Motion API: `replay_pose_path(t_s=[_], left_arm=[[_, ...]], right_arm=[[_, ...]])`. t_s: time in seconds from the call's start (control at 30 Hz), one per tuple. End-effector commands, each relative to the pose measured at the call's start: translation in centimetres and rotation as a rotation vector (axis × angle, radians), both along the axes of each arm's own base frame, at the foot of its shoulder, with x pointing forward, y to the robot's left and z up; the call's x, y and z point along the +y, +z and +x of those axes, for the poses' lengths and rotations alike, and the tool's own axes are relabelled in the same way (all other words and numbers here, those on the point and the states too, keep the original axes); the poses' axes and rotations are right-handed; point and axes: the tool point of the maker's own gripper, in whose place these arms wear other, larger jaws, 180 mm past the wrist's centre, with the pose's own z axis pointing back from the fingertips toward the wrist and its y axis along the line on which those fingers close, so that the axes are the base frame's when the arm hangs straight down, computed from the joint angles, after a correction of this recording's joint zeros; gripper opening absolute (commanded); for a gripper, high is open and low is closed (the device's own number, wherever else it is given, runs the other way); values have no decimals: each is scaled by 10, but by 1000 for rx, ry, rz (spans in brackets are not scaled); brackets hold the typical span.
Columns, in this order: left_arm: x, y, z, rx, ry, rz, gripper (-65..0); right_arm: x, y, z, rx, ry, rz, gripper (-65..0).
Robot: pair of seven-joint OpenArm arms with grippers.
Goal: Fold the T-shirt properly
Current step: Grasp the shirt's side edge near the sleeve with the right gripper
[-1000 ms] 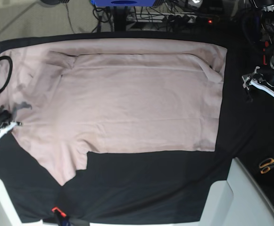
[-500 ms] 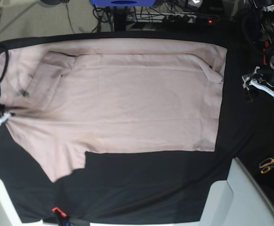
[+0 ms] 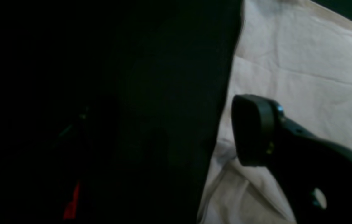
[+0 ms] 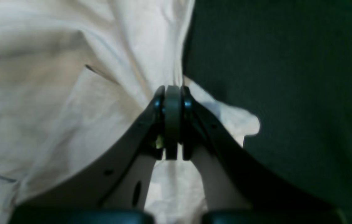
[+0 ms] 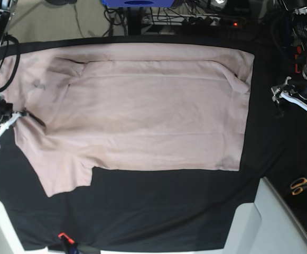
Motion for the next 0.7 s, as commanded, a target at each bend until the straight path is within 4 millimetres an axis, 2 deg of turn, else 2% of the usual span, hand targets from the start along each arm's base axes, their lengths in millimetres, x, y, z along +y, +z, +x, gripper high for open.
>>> replay_pose_path(t_s=[0.0,0.1,0.17,0.27,0.37,0.5,0.57,0.67], left_arm=[[5,14,8,-41,-10,24,-109],[5,14,8,-41,-10,24,-109],[5,14,8,-41,-10,24,-109],[5,14,8,-41,-10,24,-109],[5,14,8,-41,-10,24,-109],[5,14,8,-42,-10,24,-109],[5,14,8,-42,-10,24,-109],[5,13,8,-41,-10,24,-109]], right_arm=[[-10,17,10,-42,-1,-26,-650],[-9,13,5,-5,-1,-23,-641],[-10,13,4,11,-4,-23,-584],[-10,19,12,-2,-6,-23,-419],[-10,30,31,-59,-11,-19,-300],[-14,30,72,-109,-49,46,-285],[-22,17,89,-97,-76,69,-284],[-16,-10,111,-65,-42,50,-284]])
